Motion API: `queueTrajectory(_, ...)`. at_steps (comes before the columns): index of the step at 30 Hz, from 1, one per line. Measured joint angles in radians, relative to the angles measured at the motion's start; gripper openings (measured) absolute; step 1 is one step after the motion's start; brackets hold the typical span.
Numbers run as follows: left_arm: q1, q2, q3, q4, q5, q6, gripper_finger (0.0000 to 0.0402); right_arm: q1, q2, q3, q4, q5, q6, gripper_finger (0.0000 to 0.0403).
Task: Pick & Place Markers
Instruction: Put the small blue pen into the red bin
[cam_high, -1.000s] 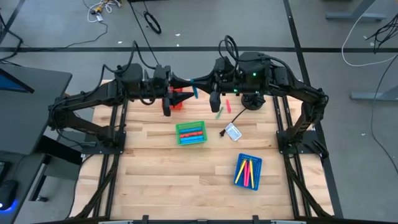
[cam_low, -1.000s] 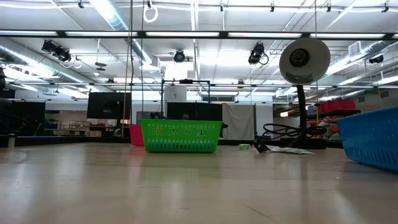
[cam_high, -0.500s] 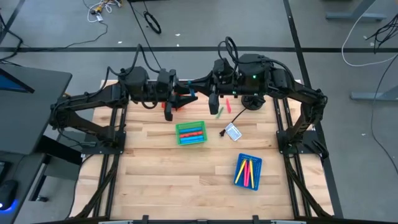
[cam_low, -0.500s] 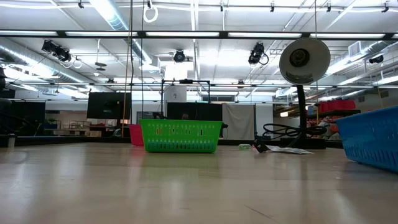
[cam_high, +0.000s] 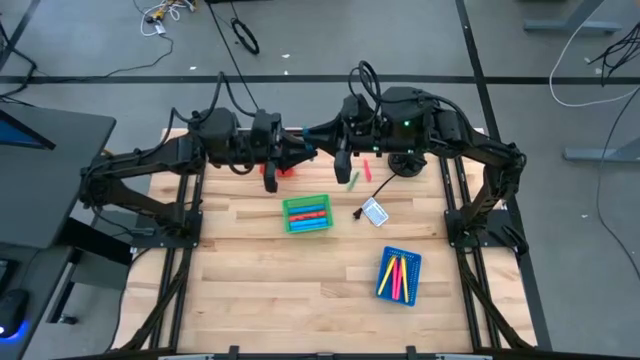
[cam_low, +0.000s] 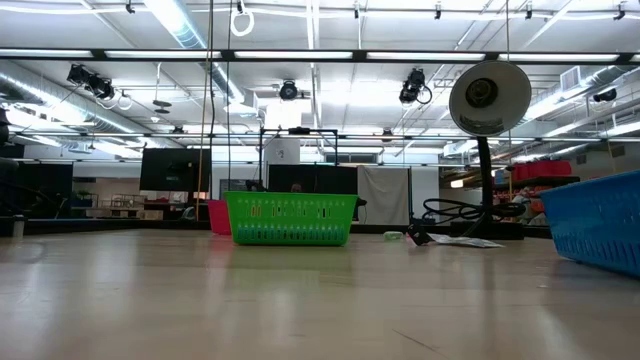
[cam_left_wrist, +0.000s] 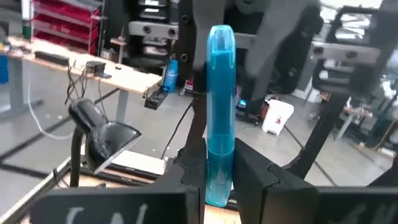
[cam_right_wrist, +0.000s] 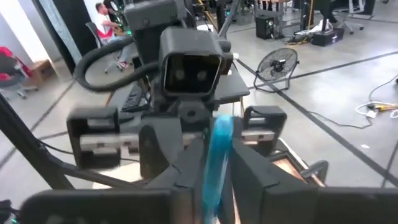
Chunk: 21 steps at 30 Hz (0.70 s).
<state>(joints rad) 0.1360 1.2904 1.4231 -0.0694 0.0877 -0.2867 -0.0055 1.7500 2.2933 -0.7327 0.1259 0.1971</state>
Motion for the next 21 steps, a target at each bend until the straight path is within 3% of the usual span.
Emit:
queueTrajectory(7,0.010,-0.023,0.001,-0.085,-0.054,-0.115,0.0054,0.001,-0.027,0.001,-0.017,0.023,-0.073,0.0123)
queueTrajectory(21,0.039,-0.030,0.001,-0.603,-0.163,-0.470,0.0053,-0.015,-0.090,0.002,-0.044,0.105,-0.183,0.0165)
